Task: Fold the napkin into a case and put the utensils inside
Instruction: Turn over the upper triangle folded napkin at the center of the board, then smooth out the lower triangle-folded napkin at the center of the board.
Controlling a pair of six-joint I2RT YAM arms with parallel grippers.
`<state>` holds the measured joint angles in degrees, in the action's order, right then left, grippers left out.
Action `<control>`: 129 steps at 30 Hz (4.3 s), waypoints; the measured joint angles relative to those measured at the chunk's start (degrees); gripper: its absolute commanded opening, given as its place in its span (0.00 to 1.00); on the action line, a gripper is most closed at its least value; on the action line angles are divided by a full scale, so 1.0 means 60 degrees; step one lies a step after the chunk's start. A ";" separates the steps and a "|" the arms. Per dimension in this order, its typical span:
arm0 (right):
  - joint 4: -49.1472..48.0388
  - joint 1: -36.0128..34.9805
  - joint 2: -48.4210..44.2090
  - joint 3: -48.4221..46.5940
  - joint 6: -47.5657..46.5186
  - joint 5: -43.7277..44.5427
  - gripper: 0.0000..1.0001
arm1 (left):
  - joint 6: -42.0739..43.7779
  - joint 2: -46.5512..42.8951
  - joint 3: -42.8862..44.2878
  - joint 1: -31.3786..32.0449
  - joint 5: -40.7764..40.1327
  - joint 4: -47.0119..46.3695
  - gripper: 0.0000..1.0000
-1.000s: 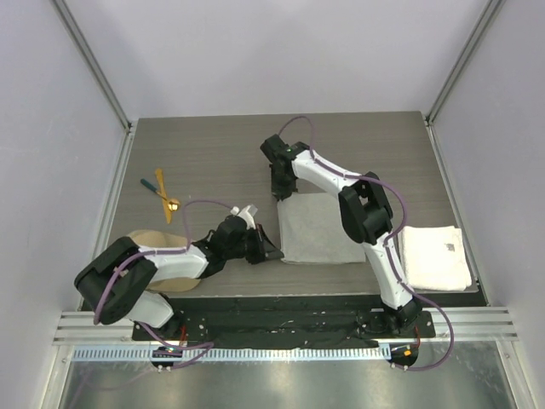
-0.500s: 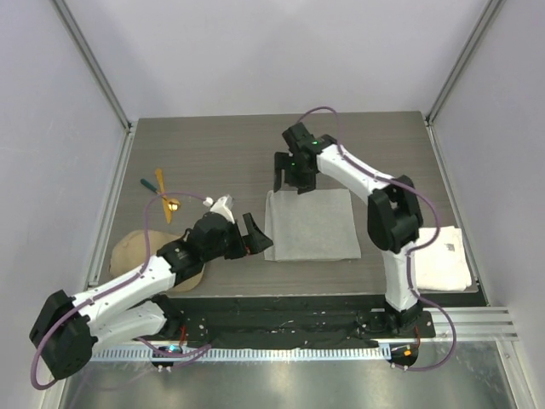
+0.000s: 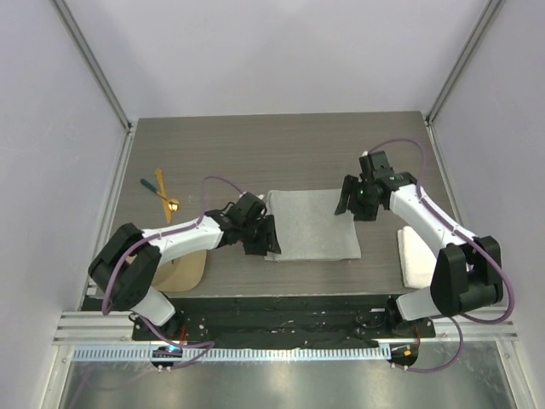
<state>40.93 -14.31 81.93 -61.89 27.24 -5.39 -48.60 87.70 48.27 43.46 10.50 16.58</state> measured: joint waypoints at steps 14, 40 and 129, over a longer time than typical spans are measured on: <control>-0.0769 -0.0306 -0.2062 0.2787 0.0455 -0.0867 0.23 | -0.0168 0.1206 0.0102 -0.0040 0.0918 -0.0437 0.11; -0.2382 -0.2521 0.3242 -0.2167 0.0882 -0.1137 0.01 | -0.0506 0.0197 -0.0670 -0.0408 0.0958 -0.1177 0.00; -0.6630 -0.4218 -0.0798 0.3829 -0.3756 -0.1184 0.47 | -0.2612 0.1450 0.1446 -0.0739 0.1002 -0.1009 0.06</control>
<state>1.15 -39.62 77.14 -38.92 4.71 -12.49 -64.27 96.40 56.95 39.03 16.51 10.52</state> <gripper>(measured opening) 0.455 0.053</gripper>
